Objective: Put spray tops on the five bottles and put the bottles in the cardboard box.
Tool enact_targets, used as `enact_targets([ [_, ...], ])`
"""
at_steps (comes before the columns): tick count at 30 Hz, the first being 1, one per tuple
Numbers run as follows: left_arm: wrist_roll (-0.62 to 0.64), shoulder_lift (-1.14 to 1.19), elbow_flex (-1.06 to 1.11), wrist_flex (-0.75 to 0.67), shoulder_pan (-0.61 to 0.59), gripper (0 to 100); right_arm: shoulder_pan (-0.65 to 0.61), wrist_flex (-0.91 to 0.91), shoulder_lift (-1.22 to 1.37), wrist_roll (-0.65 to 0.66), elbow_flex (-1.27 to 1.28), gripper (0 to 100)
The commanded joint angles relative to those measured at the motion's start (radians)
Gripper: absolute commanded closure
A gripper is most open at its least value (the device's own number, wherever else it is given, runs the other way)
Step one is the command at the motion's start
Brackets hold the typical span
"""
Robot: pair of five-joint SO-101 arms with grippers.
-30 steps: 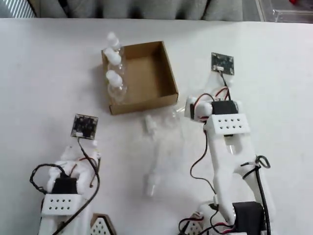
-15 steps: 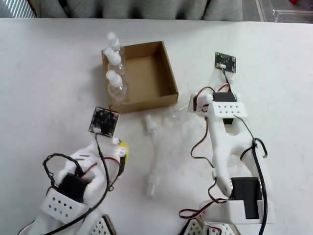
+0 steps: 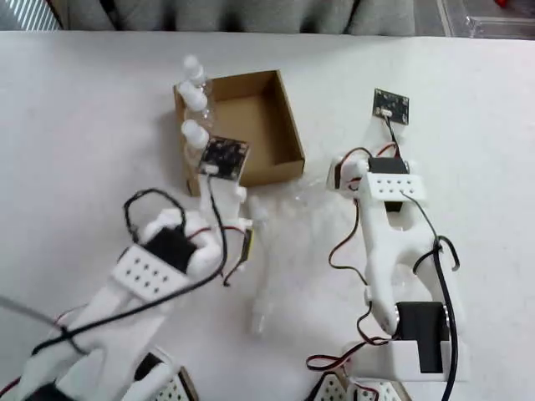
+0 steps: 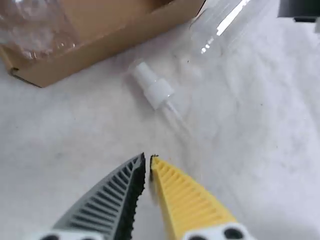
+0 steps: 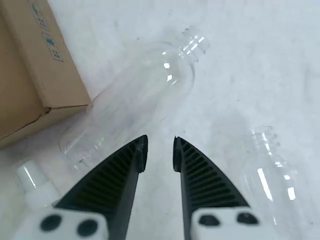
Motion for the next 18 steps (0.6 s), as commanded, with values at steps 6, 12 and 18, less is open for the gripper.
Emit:
enact_targets([
  [6, 0.166, 0.252, -0.097, -0.189, 0.013, 88, 0.021, -0.033, -0.01, 0.002, -0.068, 93.3],
  [12, 0.239, 0.331, -0.095, -0.275, 0.012, 68, 0.021, -0.033, -0.01, 0.003, -0.068, 93.3],
  [18, 0.279, 0.46, -0.15, -0.361, -0.073, 67, 0.015, -0.035, -0.008, 0.04, -0.069, 93.3],
])
